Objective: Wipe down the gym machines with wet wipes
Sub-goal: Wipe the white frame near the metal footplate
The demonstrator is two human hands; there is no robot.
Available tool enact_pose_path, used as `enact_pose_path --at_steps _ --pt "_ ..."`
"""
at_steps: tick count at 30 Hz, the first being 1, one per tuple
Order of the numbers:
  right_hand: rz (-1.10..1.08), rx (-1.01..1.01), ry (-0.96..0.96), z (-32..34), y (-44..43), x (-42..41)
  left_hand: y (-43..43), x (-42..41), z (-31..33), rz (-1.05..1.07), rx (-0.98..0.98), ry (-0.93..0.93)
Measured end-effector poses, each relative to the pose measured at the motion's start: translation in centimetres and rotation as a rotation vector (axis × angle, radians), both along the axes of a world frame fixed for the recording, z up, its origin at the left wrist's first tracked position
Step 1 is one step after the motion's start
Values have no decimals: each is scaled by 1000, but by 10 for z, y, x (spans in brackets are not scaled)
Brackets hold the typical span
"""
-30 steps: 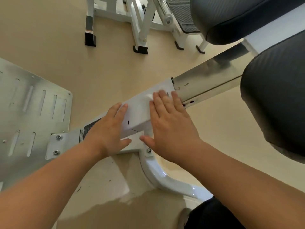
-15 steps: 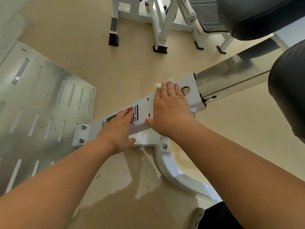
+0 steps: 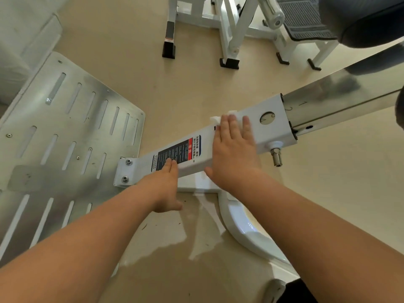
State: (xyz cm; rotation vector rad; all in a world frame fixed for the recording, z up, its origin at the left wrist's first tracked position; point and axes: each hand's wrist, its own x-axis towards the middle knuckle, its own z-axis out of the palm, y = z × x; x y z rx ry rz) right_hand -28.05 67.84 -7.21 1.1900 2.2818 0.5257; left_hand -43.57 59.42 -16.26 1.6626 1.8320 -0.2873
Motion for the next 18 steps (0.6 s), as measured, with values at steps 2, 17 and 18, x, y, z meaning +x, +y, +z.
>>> enact_pose_path --at_steps 2,17,18 --pt "18 -36 26 -6 -4 -4 -2 5 -1 -2 2 10" --pt "121 -32 -93 -5 4 -4 -21 -9 -16 -85 9 32" --pt "114 -37 -70 -6 1 -4 -21 -9 -17 -84 16 28"
